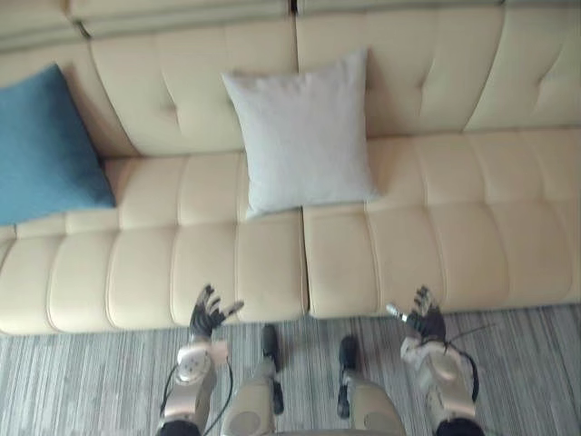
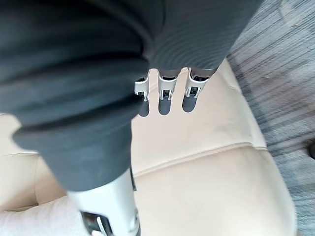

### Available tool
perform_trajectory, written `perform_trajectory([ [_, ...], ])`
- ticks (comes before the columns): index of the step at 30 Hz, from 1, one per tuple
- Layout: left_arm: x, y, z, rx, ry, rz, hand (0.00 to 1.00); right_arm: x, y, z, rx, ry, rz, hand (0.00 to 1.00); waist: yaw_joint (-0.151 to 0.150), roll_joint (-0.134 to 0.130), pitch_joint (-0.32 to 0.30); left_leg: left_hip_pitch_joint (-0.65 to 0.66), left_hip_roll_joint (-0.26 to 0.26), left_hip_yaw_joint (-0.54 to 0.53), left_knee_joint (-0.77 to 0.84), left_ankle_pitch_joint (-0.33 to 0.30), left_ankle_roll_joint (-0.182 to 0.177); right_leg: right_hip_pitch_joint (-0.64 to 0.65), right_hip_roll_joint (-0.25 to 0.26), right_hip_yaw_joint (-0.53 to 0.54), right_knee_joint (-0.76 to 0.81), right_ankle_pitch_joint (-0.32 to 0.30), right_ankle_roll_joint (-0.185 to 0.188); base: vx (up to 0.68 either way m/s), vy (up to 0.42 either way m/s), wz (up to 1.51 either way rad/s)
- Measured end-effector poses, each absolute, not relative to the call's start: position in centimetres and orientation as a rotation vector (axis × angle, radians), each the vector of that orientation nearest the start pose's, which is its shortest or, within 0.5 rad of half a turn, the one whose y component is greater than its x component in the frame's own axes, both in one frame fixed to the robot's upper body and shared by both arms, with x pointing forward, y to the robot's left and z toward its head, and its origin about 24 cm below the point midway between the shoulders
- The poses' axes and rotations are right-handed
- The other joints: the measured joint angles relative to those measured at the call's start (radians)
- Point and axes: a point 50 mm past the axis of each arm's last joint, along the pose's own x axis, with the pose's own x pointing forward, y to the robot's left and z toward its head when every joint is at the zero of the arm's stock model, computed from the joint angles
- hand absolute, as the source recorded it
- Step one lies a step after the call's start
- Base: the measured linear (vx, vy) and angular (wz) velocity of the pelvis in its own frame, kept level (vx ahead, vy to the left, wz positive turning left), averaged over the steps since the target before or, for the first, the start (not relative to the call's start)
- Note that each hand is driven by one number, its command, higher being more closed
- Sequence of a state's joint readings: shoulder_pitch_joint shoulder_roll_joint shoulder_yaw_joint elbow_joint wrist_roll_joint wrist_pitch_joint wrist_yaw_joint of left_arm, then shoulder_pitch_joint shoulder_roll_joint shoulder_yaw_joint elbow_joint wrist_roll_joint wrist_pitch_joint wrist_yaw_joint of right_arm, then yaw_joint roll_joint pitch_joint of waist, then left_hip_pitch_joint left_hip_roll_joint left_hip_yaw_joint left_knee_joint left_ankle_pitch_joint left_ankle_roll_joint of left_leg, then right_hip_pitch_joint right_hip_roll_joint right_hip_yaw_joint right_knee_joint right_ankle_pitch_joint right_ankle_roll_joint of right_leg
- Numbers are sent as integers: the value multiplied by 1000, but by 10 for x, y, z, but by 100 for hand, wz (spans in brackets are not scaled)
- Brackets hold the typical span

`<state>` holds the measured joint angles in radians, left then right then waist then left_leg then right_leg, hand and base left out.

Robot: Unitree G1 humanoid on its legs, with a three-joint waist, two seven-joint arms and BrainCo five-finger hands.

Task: Pick up cushions and gather them together orderly.

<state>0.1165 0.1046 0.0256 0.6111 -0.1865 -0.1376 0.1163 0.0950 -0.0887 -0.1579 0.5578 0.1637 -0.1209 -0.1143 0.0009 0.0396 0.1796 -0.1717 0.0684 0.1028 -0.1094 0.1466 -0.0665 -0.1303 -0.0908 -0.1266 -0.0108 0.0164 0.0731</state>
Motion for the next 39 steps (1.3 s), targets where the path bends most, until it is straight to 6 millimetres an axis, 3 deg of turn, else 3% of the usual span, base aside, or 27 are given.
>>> perform_trajectory([
  [4,133,198,-132,-21,806,264,0,154,-216,-114,79,683,-367,0,7,-12,-29,48,0,19,0,-10,-3,50,0,9,-13,-2,1,30,4,-6],
  [7,106,199,-147,-12,922,283,0,133,-216,-130,98,794,-402,0,10,-20,-60,77,0,27,0,-21,-3,73,-1,23,-15,-8,8,47,-2,-13],
  [14,99,198,-154,24,981,266,0,97,-214,-151,114,966,-429,0,11,-28,-96,150,-8,36,-1,-45,-3,131,-8,31,-12,-32,13,42,5,-4],
  [20,95,198,-156,35,1002,267,0,86,-213,-157,136,1023,-450,0,10,-33,-116,181,-13,44,-1,-60,-2,158,-13,34,-5,-41,18,52,0,-4],
  [25,99,197,-156,44,1000,257,0,93,-207,-157,149,1017,-439,0,17,-52,-108,212,-12,87,-1,-68,-7,156,-14,71,29,-53,18,42,13,-16],
  [28,106,194,-155,49,991,243,0,104,-204,-154,122,997,-406,0,44,-56,-103,203,-7,146,0,-76,-9,109,-11,116,49,-48,24,-3,22,-63],
  [33,132,196,-146,85,920,218,0,125,-186,-149,106,948,-330,0,50,-108,-62,158,1,180,44,-89,5,40,-16,132,108,-50,44,-11,2,-17],
  [34,138,196,-143,86,895,218,0,129,-181,-148,115,936,-320,0,52,-118,-56,130,13,187,91,-103,18,28,-18,130,110,-27,74,-26,7,-11],
  [35,140,194,-142,80,886,218,0,133,-179,-147,114,928,-311,0,59,-108,-52,111,37,192,117,-111,25,23,-13,126,121,-23,86,-34,0,-8],
  [36,141,192,-141,72,880,217,0,138,-178,-144,113,908,-303,0,56,-98,-45,97,53,188,147,-120,28,0,-18,66,289,-86,34,1,-25,11],
  [37,145,192,-138,76,860,219,0,138,-177,-144,112,908,-298,0,57,-95,-48,98,59,177,166,-120,29,-1,-46,20,503,-169,35,7,-24,25],
  [39,149,196,-135,84,838,227,0,136,-177,-144,112,913,-299,0,60,-121,-65,65,56,160,214,-120,29,30,-78,19,601,-196,51,28,-117,32],
])
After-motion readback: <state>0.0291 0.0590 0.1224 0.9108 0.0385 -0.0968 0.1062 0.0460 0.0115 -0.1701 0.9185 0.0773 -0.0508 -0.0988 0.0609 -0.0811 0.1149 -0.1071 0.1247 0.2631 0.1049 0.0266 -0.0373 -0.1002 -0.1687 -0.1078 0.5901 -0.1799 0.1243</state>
